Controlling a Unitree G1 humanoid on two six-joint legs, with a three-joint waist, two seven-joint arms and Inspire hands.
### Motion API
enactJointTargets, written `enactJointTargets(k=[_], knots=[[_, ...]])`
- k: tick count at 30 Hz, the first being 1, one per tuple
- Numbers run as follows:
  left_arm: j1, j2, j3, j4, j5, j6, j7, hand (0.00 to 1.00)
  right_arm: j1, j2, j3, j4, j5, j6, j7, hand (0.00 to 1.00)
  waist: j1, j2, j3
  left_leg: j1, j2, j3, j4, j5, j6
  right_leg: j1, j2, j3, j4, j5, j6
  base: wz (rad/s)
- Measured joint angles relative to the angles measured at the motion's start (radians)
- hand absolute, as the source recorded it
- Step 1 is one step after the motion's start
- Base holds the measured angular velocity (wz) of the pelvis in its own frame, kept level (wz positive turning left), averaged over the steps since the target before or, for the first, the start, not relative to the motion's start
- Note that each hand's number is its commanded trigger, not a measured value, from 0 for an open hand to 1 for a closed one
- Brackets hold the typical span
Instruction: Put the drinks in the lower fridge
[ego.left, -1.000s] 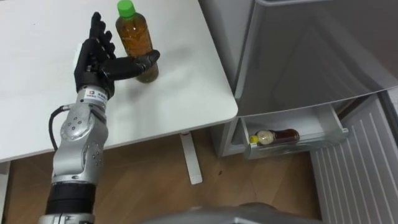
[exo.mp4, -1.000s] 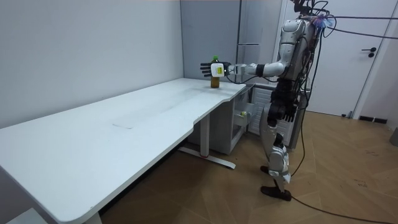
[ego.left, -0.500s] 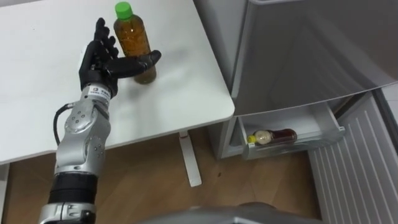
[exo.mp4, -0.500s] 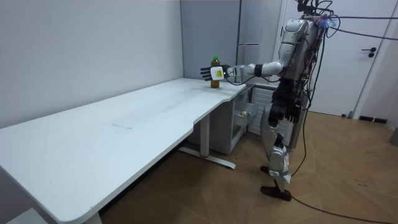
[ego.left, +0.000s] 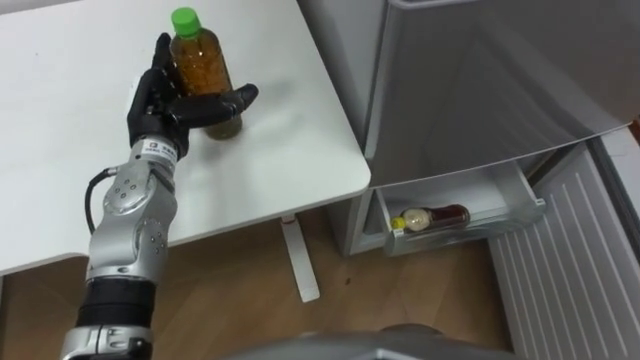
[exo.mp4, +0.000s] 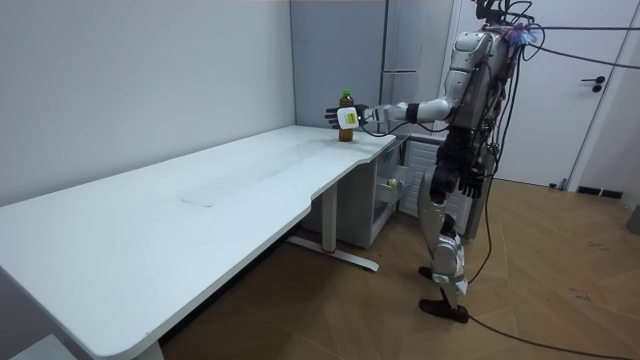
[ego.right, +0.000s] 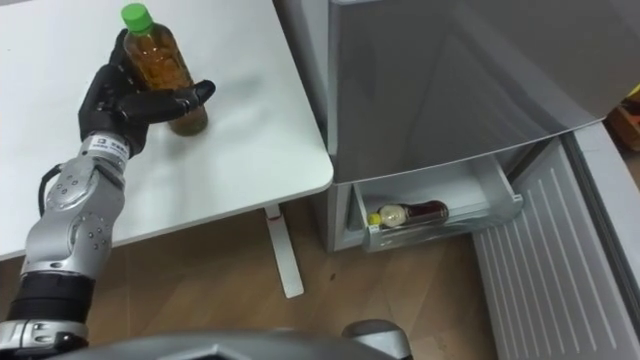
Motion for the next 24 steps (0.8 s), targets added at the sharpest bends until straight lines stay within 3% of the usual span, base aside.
enactJointTargets(k=[1, 10, 24], knots=[[0.0, 0.002, 0.0, 0.0, 0.0, 0.001, 0.001, 1.0, 0.0, 0.0, 0.0, -0.001, 0.0, 0.0, 0.0, 0.0, 0.0, 0.0, 0.0, 0.0, 0.0, 0.0, 0.0, 0.0, 0.0, 0.0, 0.0, 0.0, 0.0, 0.0, 0.0, 0.0], [-0.001, 0.017, -0.003, 0.011, 0.001, 0.041, 0.017, 1.0, -0.002, 0.0, 0.0, -0.003, -0.004, 0.022, 0.0, 0.0, -0.004, -0.001, 0.0006, -0.001, 0.0, 0.001, -0.001, 0.0, 0.0, -0.001, 0.001, 0.0, 0.002, 0.0, 0.0, 0.0], [-0.003, 0.018, -0.003, 0.021, -0.008, 0.061, 0.019, 1.0, -0.007, 0.0, 0.008, -0.003, -0.004, 0.022, 0.0, 0.0, -0.007, -0.002, 0.0011, -0.001, 0.0, 0.001, -0.003, 0.0, 0.0, -0.003, 0.001, 0.001, 0.001, 0.0, 0.0, 0.0]])
